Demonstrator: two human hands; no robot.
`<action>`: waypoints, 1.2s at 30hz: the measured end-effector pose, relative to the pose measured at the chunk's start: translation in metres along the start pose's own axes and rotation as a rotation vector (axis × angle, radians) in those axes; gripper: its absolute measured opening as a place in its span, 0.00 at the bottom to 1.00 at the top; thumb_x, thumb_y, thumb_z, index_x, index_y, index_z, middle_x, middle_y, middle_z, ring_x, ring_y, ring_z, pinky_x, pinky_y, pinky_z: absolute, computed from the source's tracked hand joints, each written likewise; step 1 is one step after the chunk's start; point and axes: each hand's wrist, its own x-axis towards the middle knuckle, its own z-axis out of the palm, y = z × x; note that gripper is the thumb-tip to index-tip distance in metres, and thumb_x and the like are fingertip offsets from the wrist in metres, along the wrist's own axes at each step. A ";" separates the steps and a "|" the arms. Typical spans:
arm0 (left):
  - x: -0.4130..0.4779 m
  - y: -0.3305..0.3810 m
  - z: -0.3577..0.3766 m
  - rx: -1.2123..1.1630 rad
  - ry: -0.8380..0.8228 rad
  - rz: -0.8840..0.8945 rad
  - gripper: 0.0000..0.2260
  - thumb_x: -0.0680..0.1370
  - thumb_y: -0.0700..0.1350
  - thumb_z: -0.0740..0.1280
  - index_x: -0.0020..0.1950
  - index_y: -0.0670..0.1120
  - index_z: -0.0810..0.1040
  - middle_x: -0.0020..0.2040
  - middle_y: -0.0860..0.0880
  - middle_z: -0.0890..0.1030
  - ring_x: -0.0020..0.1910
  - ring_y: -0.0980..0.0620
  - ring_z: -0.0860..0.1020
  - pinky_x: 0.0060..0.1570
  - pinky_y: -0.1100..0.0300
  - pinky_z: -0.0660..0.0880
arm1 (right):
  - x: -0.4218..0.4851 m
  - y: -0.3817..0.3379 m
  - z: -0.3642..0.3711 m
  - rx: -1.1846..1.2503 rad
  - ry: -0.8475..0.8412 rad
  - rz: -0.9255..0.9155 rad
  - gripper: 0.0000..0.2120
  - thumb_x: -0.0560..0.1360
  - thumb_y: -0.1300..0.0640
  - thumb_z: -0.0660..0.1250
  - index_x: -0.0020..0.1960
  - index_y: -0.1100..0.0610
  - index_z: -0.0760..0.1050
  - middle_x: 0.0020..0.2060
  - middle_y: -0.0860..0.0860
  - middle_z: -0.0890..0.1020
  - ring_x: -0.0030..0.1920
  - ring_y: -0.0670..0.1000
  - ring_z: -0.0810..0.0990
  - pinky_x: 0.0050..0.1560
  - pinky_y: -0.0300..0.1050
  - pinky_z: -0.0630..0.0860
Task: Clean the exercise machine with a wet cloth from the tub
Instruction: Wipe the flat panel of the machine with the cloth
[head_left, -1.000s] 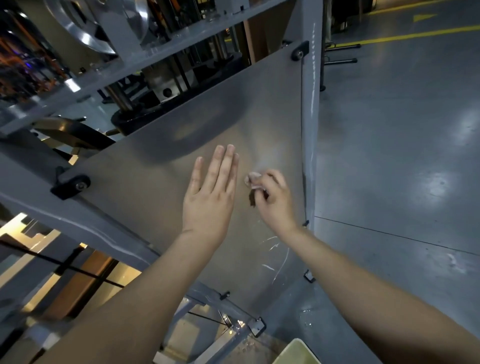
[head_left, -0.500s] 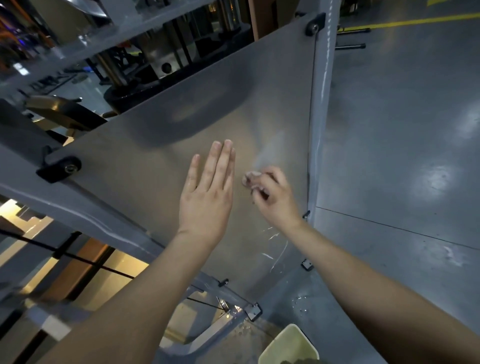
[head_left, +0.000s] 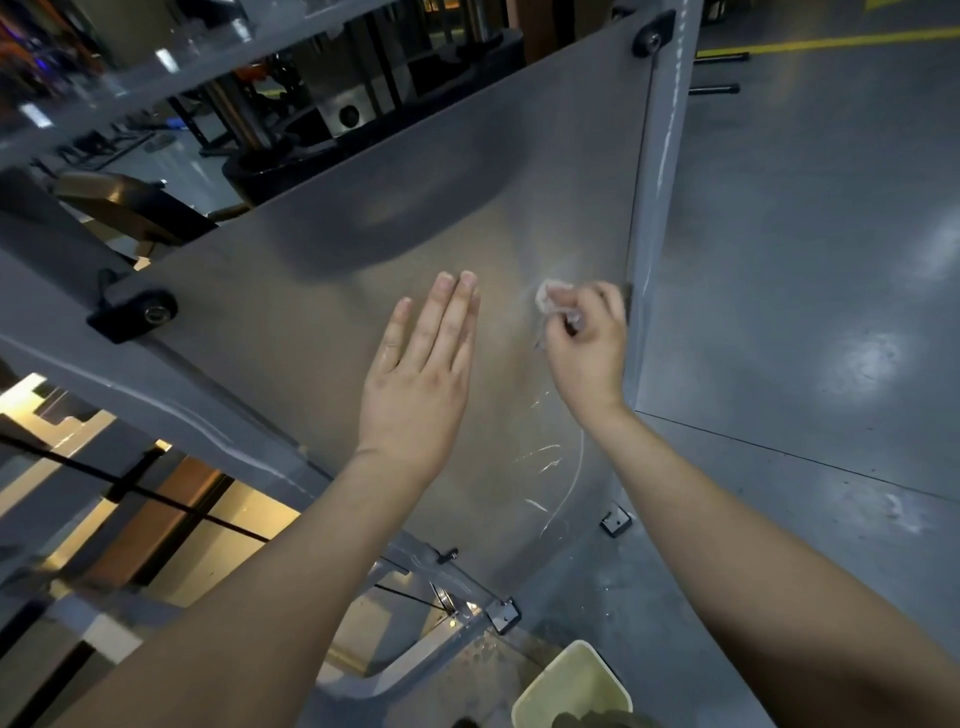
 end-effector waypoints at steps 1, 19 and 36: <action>0.000 0.001 0.000 0.001 -0.001 -0.008 0.35 0.82 0.40 0.54 0.81 0.36 0.33 0.82 0.41 0.32 0.80 0.43 0.32 0.77 0.43 0.31 | 0.008 -0.011 0.001 0.038 0.035 0.028 0.10 0.72 0.69 0.64 0.46 0.61 0.81 0.53 0.53 0.74 0.51 0.44 0.78 0.48 0.46 0.81; -0.004 0.000 -0.003 -0.037 -0.039 0.005 0.32 0.81 0.39 0.48 0.80 0.35 0.33 0.81 0.40 0.32 0.80 0.42 0.32 0.76 0.43 0.31 | -0.015 -0.016 0.008 -0.010 0.008 0.010 0.09 0.73 0.73 0.65 0.47 0.64 0.80 0.51 0.56 0.76 0.56 0.42 0.80 0.51 0.27 0.71; -0.018 -0.002 0.009 -0.050 -0.040 0.028 0.32 0.81 0.40 0.47 0.81 0.37 0.33 0.82 0.42 0.32 0.81 0.43 0.34 0.77 0.44 0.32 | -0.038 0.006 0.011 -0.087 -0.311 -0.328 0.11 0.74 0.71 0.65 0.49 0.58 0.82 0.52 0.53 0.76 0.50 0.52 0.81 0.52 0.48 0.80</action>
